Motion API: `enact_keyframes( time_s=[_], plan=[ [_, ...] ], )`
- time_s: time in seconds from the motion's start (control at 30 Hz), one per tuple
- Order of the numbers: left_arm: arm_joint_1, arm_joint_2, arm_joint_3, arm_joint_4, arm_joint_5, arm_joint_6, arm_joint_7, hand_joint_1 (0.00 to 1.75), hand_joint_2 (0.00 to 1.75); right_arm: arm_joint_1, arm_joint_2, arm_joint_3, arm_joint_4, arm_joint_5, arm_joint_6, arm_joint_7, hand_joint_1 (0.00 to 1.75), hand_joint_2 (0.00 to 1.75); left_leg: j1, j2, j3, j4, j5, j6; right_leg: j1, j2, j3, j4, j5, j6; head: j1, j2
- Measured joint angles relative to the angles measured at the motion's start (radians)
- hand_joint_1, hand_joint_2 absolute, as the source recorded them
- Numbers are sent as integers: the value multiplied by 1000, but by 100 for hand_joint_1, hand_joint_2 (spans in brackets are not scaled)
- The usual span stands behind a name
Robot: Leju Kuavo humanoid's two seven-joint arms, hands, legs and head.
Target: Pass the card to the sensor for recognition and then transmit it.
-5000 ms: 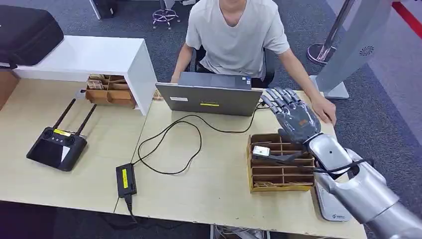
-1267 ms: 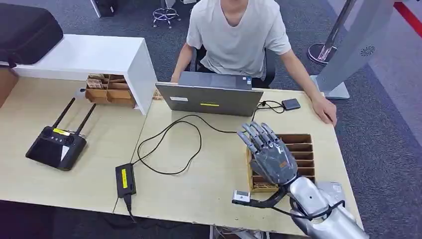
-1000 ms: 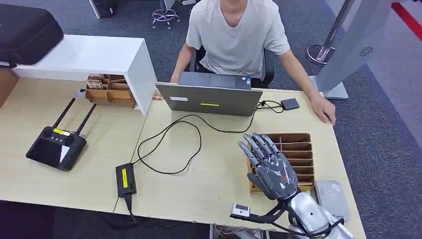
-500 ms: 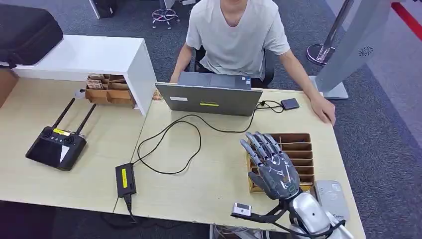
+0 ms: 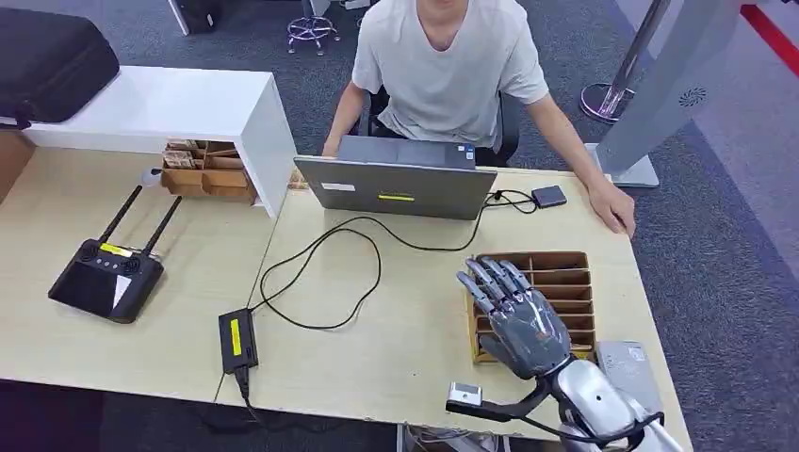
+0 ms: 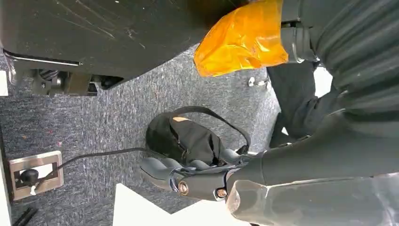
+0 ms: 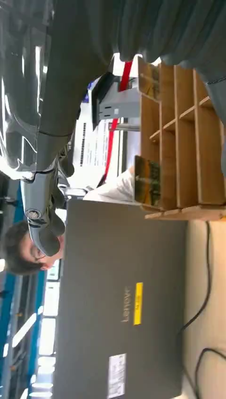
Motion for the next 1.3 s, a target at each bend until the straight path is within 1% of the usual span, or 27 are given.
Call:
enact_keyframes(
  time_s=[0.13, 0.4, 0.53, 0.67, 0.87, 1.23, 1.27, 1.3],
  plan=[
    [1, 0, 3, 0, 10, 0, 0, 0, 175, 0, -12, 5, 3, -15, 40, 3, 0, 175, 0, 0, 0, 0, 0, 0, 0, 0, 0, 0, 0, 0, 0, 0],
    [1, -1, 7, 0, 11, 0, 0, 0, 175, -1, -22, 5, 7, -20, 46, 3, 0, 175, 0, 0, 0, 0, 0, 0, 0, 0, 0, 0, 0, 0, 0, 0],
    [1, -2, 7, 0, 17, 0, 0, 0, 175, -5, -22, 8, 13, -31, 62, 3, 0, 175, 0, 0, 0, 0, 0, 0, 0, 0, 0, 0, 0, 0, 0, 0],
    [1, -2, 7, 0, 20, 0, 9, 0, 175, -37, -21, 24, 30, -34, 83, 3, 0, 175, 0, 1, 0, 0, 0, 0, 0, 1, 0, 0, 0, 0, 0, 0],
    [1, -3, 8, 0, 32, 0, 13, 0, 175, -76, -16, 44, 54, -42, 94, 8, 0, 175, 0, 1, 0, 0, 0, 0, 0, 1, 0, 0, 0, 0, 0, 0],
    [1, -3, 8, 0, 36, 0, 14, 0, 175, -91, -16, 58, 63, -48, 90, 15, 0, 175, 0, 1, 0, 0, 0, 0, 0, 1, 0, 0, 0, 0, 0, 0],
    [1, -3, 9, 0, 37, 0, 14, 0, 175, -91, -16, 59, 64, -48, 83, 18, 0, 175, 0, 1, 0, 0, 0, 0, 0, 1, 0, 0, 0, 0, 0, 0],
    [1, -3, 9, 0, 37, 0, 14, 0, 175, -91, -16, 60, 65, -44, 59, 19, 0, 175, 0, 1, 0, 0, 0, 0, 0, 1, 0, 0, 0, 0, 0, 0]
  ],
)
